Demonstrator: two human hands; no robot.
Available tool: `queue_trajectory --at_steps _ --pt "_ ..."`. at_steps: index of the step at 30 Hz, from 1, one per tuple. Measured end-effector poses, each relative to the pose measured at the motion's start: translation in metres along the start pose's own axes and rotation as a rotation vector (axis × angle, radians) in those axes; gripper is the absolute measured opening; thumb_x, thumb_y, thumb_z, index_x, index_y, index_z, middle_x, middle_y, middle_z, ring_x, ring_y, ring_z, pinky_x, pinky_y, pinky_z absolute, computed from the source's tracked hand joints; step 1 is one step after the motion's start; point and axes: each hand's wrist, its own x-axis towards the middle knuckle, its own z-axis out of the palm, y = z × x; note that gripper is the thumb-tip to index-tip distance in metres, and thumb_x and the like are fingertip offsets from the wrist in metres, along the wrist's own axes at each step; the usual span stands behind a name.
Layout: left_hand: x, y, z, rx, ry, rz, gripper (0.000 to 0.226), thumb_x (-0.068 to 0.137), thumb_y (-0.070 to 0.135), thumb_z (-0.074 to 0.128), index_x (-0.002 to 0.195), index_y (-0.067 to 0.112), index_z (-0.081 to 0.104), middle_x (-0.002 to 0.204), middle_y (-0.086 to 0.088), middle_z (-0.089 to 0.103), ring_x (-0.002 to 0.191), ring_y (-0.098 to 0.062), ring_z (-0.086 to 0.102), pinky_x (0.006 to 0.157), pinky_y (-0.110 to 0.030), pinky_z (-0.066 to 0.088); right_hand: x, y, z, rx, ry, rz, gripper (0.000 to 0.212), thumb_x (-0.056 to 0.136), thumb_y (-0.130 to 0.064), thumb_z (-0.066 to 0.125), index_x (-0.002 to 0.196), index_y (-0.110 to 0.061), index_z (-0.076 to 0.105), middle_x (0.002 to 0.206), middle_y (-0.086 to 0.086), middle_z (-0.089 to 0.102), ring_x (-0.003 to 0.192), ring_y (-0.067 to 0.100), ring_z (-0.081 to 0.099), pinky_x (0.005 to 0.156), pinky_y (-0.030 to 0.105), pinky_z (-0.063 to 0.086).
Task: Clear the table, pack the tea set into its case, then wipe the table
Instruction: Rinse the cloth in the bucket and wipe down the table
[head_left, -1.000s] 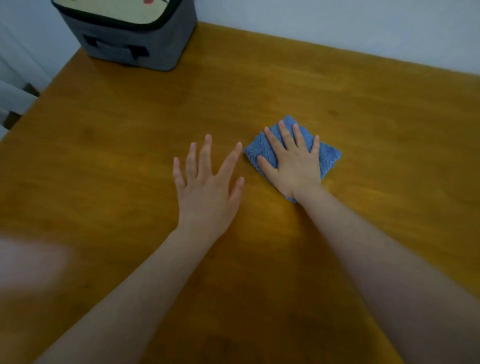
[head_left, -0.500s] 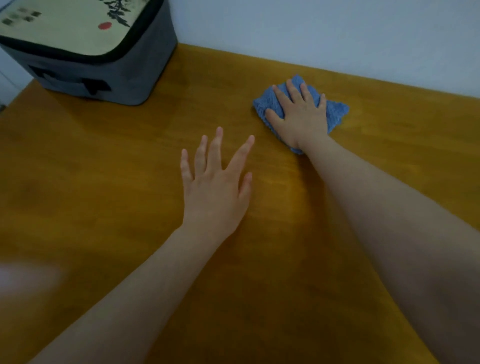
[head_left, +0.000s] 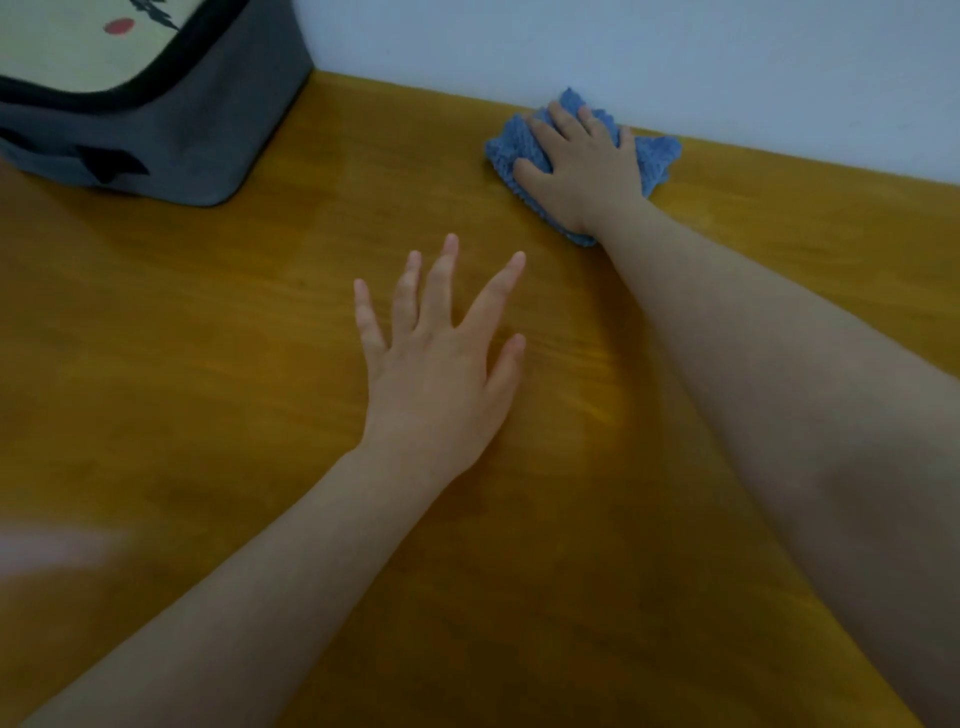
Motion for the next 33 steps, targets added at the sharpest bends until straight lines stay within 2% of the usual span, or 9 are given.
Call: queue_trajectory --at_steps 10,17,33 --pt "-0.006 0.010 0.007 0.058 -0.059 0.029 0.057 0.096 0.053 0.025 0.148 0.051 0.000 0.162 -0.001 -0.010 0.148 -0.024 -0.013 0.112 -0.055 -0.015 -0.030 0.076 -0.012 -0.001 -0.012 0.116 0.061 0.099 -0.057 0.024 0.154 -0.033 0.016 0.164 -0.004 0.009 0.150 0.021 0.006 0.118 0.057 0.002" --pt "-0.020 0.004 0.010 0.049 -0.085 0.019 0.057 0.096 0.055 0.024 0.149 0.050 0.002 0.162 0.000 -0.007 0.148 -0.023 -0.010 0.113 -0.055 -0.014 -0.053 0.066 -0.010 -0.017 -0.019 0.137 0.062 0.098 -0.057 0.022 0.155 -0.033 0.015 0.164 -0.004 0.007 0.151 0.023 0.003 0.116 0.062 -0.001" --pt "-0.126 0.001 0.003 0.036 -0.099 -0.015 0.057 0.096 0.056 0.022 0.149 0.050 0.001 0.162 0.002 -0.008 0.148 -0.024 -0.012 0.113 -0.058 -0.015 -0.209 0.001 0.002 -0.028 -0.022 0.065 0.060 0.098 -0.058 0.025 0.154 -0.039 0.013 0.164 -0.006 0.007 0.151 0.021 0.001 0.117 0.060 -0.002"
